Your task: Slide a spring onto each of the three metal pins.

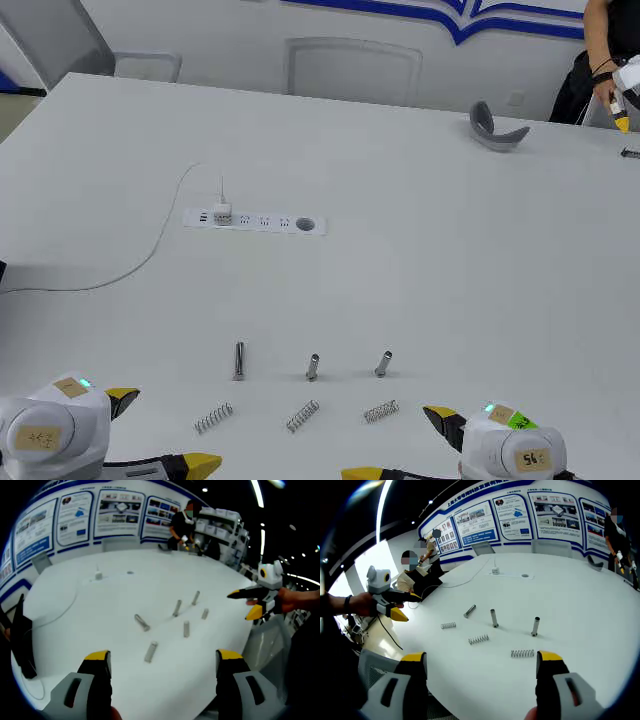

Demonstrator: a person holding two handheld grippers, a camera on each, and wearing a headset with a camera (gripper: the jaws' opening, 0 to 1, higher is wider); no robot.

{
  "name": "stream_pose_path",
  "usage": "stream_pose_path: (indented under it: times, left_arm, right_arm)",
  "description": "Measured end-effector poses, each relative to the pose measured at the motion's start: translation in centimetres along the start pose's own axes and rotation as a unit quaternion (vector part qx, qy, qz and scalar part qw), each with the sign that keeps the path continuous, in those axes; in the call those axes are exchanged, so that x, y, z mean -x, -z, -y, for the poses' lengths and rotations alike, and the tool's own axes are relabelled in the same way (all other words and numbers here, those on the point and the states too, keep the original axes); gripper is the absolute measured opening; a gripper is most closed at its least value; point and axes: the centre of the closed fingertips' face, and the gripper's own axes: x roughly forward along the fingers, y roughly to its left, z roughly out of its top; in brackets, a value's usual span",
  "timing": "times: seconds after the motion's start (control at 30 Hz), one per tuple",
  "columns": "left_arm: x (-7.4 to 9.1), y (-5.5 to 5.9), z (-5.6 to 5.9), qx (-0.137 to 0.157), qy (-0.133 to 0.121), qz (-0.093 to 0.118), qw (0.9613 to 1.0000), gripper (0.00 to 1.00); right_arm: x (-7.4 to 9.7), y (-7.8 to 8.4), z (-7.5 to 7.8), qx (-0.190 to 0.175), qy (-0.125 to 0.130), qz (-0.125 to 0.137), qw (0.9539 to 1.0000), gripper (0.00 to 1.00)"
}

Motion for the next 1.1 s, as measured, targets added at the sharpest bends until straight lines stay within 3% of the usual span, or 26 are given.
stream_pose_path:
  times: [0.7, 1.1]
  left_arm:
    - [-0.4, 0.1, -0.1, 0.002, 0.007, -0.006, 1.0000, 0.87]
    - [-1.3, 0.0, -1.7, 0.024, 0.009, -0.011, 0.9996, 0.83]
  right_arm:
    - [0.1, 0.8, -0.6, -0.010, -0.006, -0.012, 0.9999, 0.91]
    - [-0.1, 1.1, -1.4, -0.010, -0.007, -0.013, 0.9998, 0.91]
